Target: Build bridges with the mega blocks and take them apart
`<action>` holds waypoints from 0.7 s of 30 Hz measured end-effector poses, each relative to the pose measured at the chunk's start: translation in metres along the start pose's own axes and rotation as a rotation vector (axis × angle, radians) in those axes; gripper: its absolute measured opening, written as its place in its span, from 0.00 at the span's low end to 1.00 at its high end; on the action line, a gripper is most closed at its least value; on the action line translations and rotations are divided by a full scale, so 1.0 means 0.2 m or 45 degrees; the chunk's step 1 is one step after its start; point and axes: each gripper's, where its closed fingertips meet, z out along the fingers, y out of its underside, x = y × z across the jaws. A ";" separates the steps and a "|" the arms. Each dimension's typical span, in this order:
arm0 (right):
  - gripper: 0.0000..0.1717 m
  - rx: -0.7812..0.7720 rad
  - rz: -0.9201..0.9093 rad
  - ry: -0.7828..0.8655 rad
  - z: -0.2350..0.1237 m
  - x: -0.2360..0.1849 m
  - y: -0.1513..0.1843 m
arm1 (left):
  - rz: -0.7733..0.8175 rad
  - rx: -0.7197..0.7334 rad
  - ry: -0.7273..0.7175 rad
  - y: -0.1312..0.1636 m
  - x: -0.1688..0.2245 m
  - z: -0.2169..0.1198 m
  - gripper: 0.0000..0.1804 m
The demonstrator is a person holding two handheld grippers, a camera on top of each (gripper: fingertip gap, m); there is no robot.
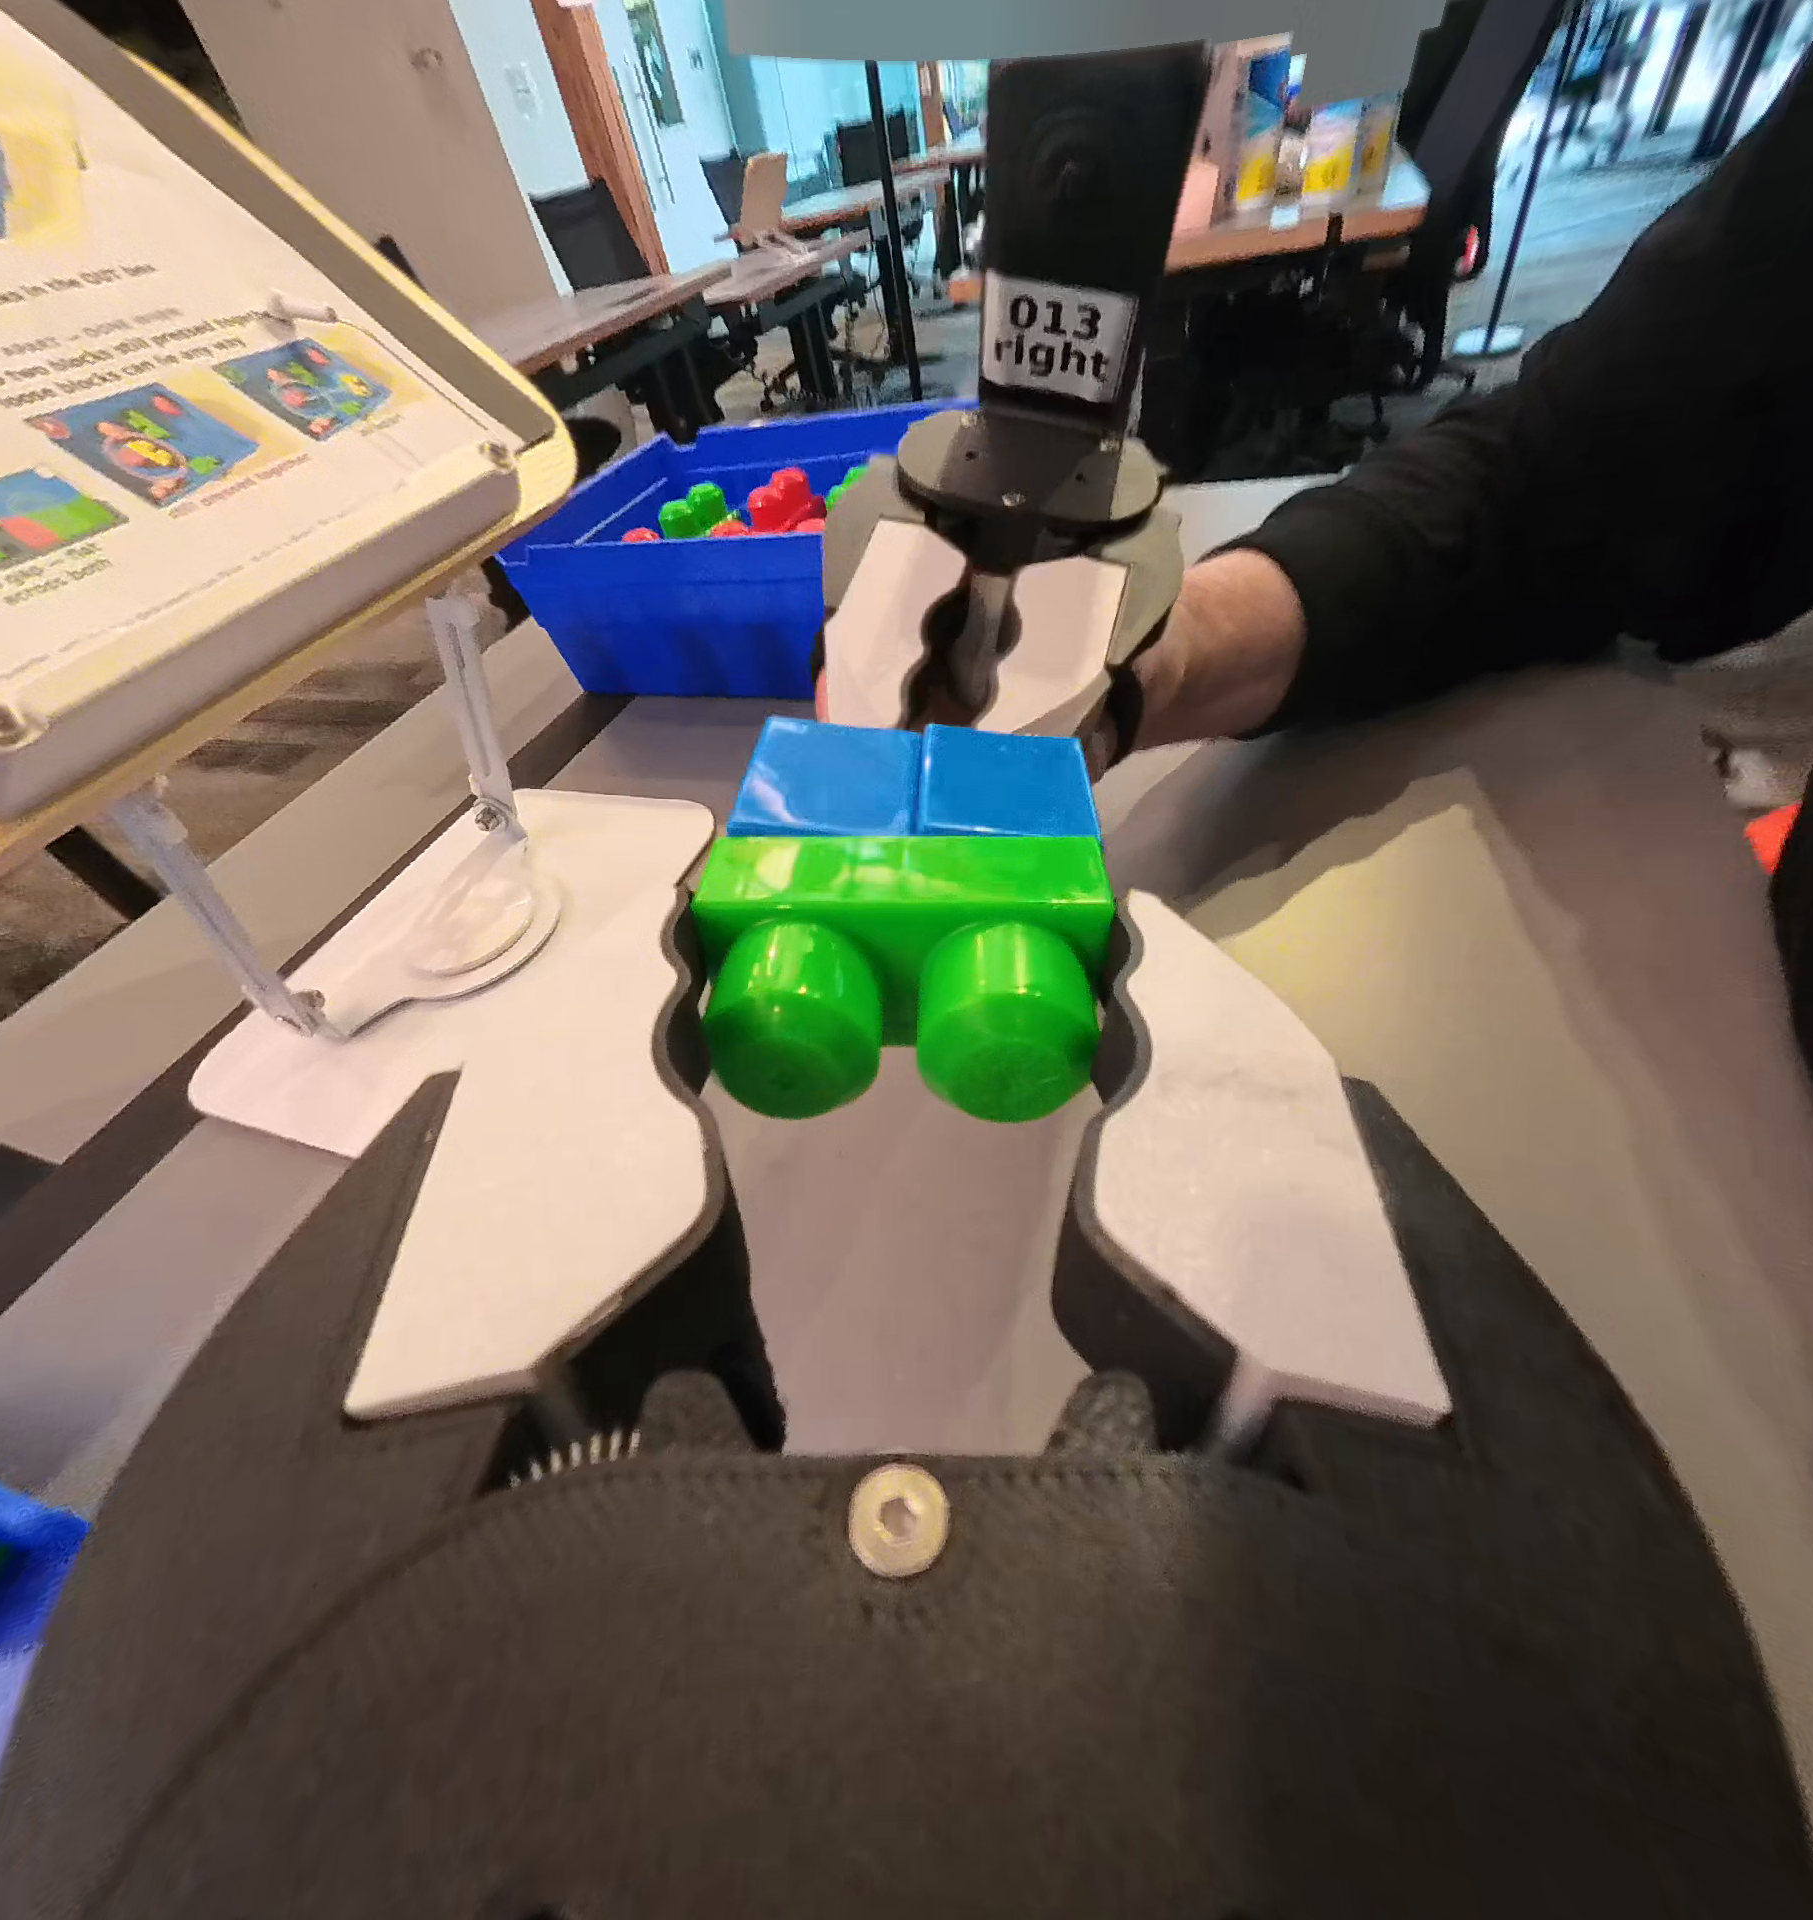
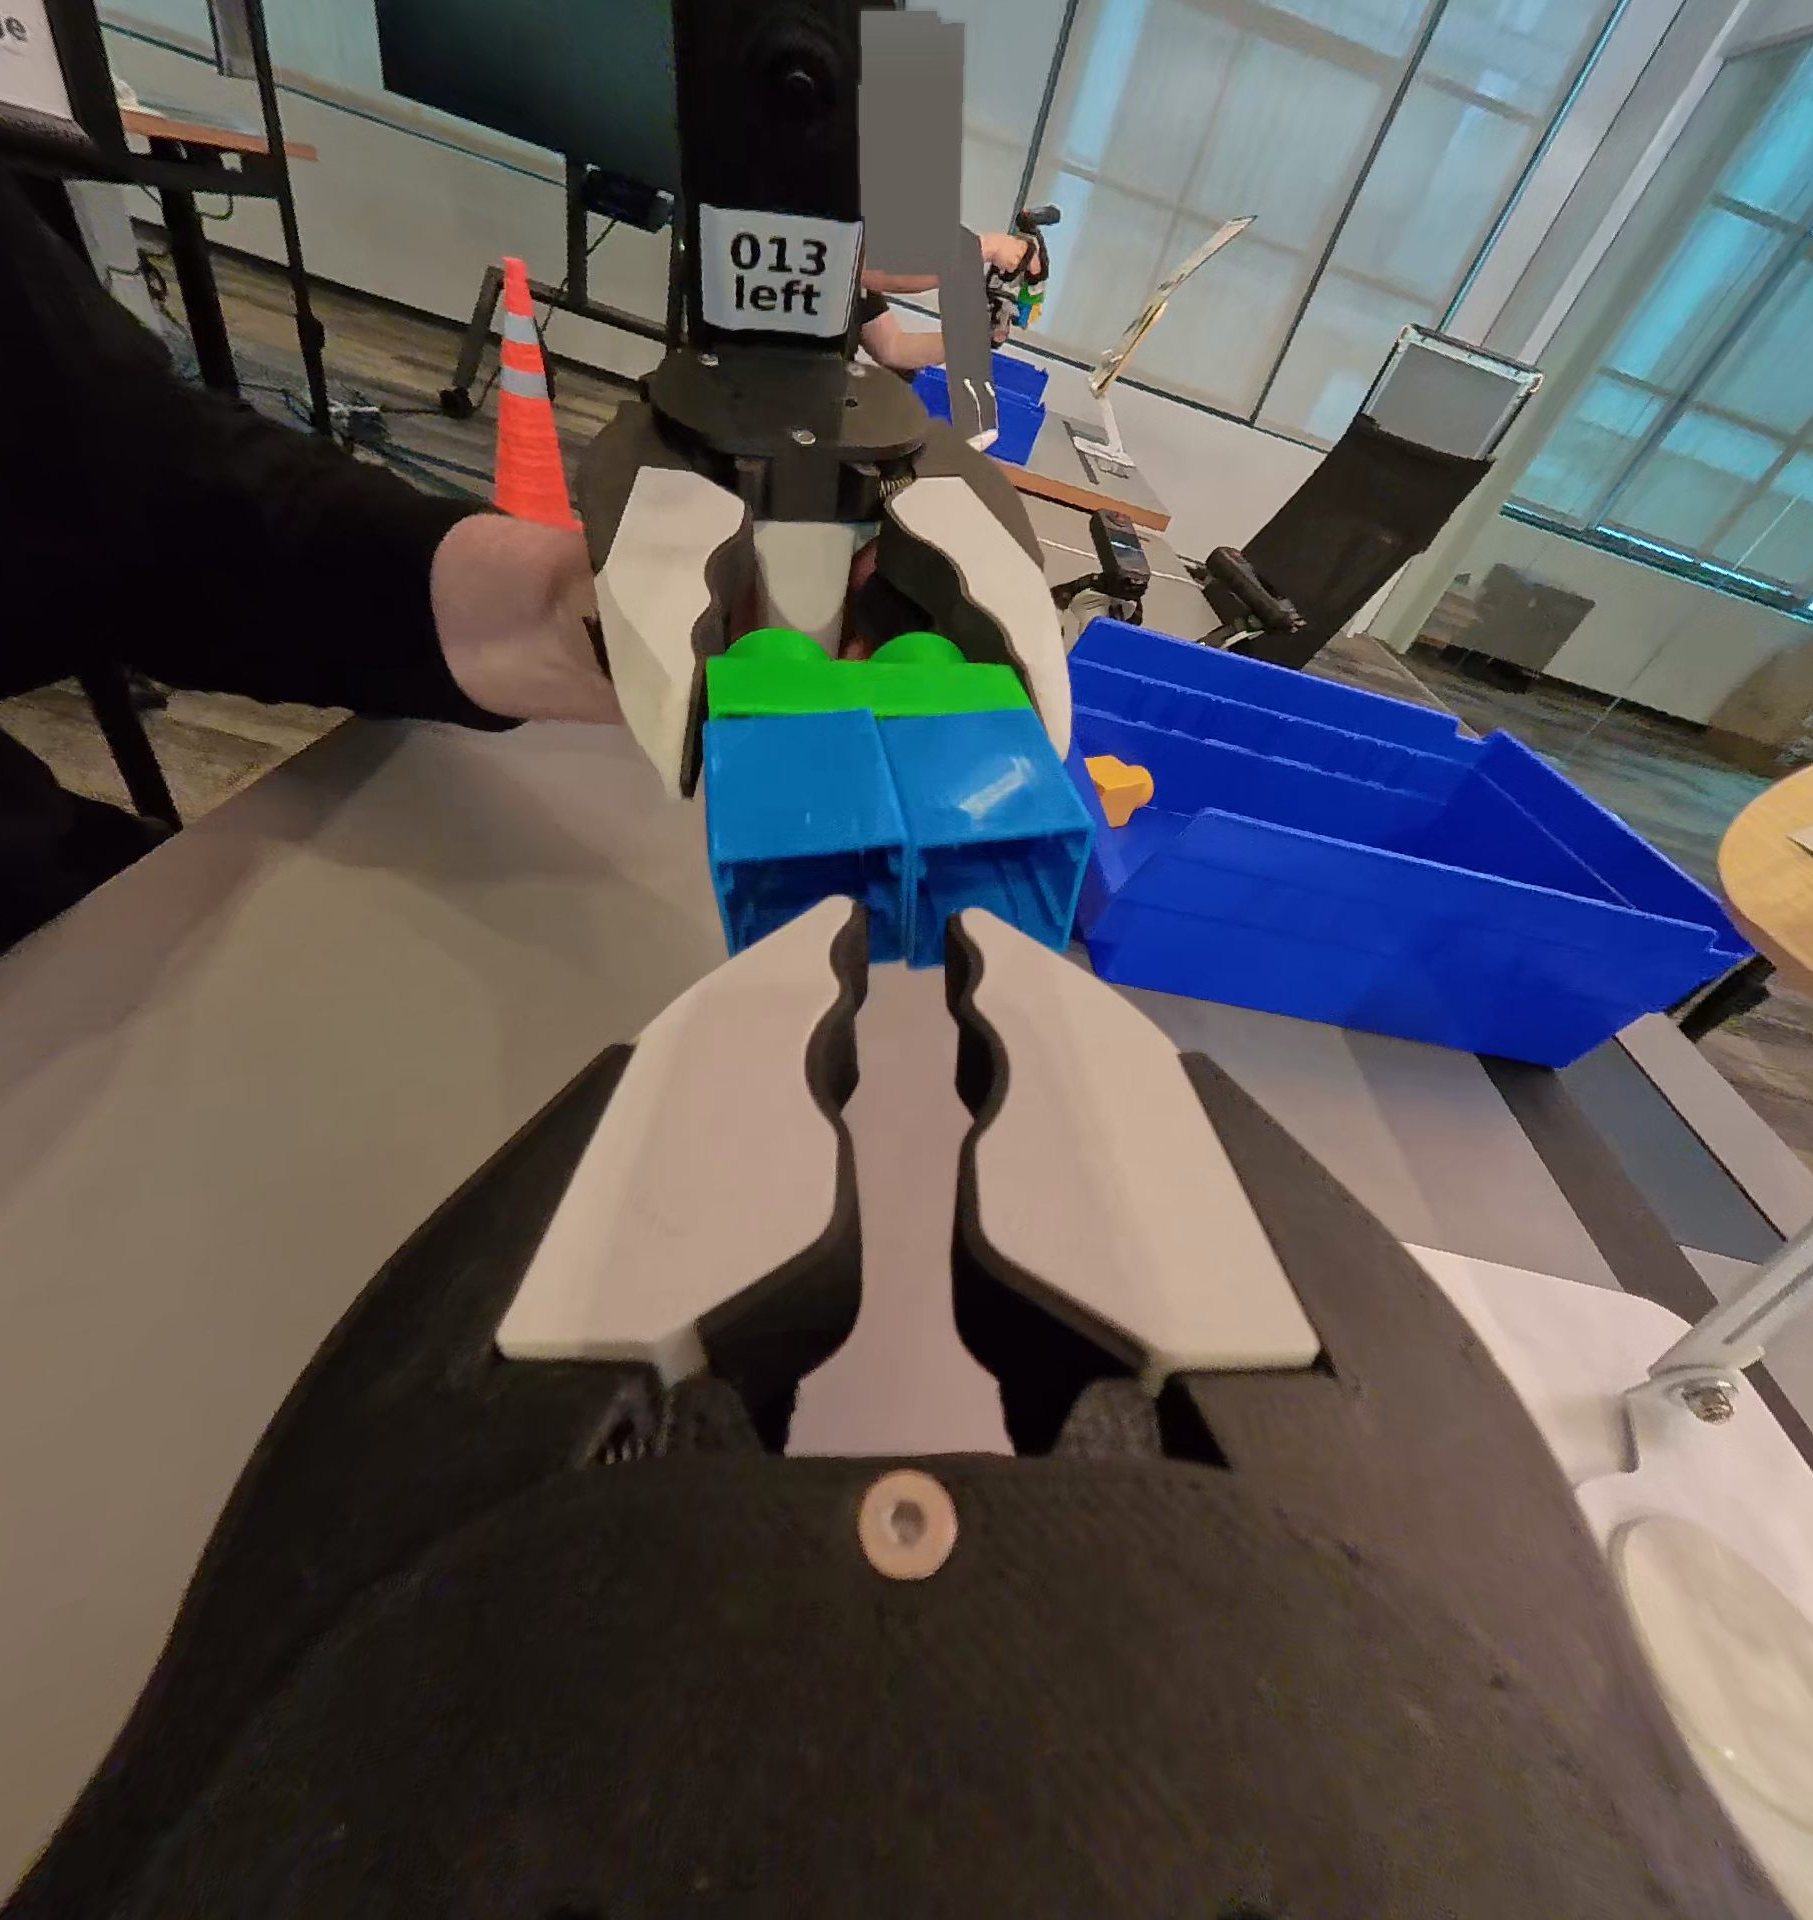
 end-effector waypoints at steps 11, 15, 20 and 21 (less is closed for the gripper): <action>0.03 0.028 0.095 -0.105 0.04 -0.08 0.02 | -0.113 0.038 0.071 0.05 0.05 -0.02 0.40; 0.02 0.039 0.111 -0.101 0.04 -0.09 0.01 | -0.163 0.096 0.101 0.05 0.06 -0.02 0.40; 0.02 -0.002 0.042 -0.072 0.05 -0.09 0.01 | -0.246 0.142 0.144 0.05 0.06 -0.02 0.41; 0.02 -0.004 0.026 -0.068 0.05 -0.10 0.00 | -0.258 0.157 0.157 0.04 0.06 -0.02 0.41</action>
